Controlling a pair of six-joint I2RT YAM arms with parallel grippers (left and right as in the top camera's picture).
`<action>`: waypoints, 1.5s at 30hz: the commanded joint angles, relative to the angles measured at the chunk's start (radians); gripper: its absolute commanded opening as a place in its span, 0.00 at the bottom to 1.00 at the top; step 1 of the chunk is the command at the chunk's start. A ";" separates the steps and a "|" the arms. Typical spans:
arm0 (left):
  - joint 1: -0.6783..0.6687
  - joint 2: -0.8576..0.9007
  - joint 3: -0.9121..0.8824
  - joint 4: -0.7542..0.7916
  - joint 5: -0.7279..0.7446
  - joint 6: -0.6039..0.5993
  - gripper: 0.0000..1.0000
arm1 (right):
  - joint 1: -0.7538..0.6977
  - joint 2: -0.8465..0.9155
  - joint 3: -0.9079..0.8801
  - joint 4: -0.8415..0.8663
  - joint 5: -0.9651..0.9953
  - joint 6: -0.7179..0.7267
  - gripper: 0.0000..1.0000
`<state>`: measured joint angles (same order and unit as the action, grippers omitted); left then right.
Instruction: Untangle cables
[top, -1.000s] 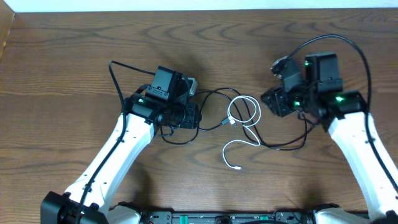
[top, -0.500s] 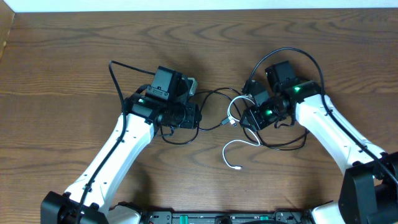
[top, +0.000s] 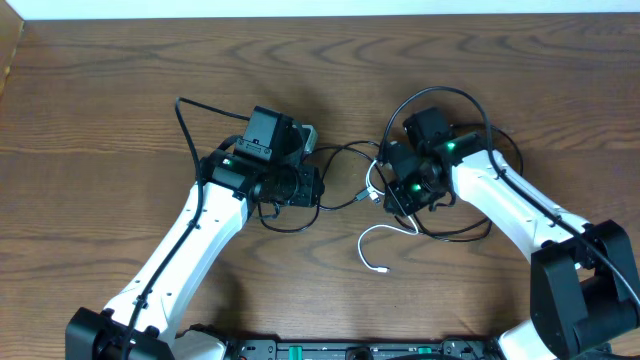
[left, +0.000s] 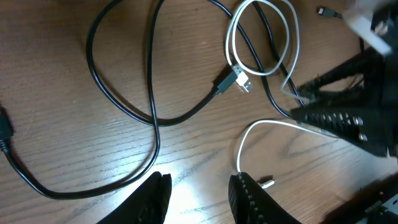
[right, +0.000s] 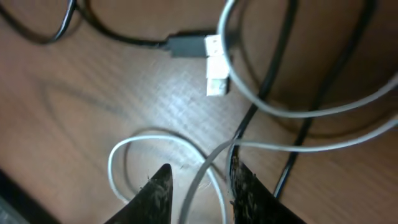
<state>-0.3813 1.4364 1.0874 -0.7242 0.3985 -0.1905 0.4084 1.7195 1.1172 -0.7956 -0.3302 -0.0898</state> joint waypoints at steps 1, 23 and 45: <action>0.004 0.006 0.018 -0.001 0.008 -0.009 0.36 | 0.005 0.007 -0.003 0.030 0.055 0.072 0.27; 0.004 0.006 0.016 -0.001 0.009 -0.009 0.37 | 0.013 -0.012 0.031 0.068 0.061 0.078 0.01; 0.004 0.006 0.016 -0.016 0.009 -0.009 0.36 | -0.428 -0.377 0.430 0.267 0.867 0.079 0.01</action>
<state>-0.3813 1.4364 1.0874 -0.7361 0.3981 -0.1905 0.0620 1.3270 1.5425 -0.5117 0.4534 -0.0174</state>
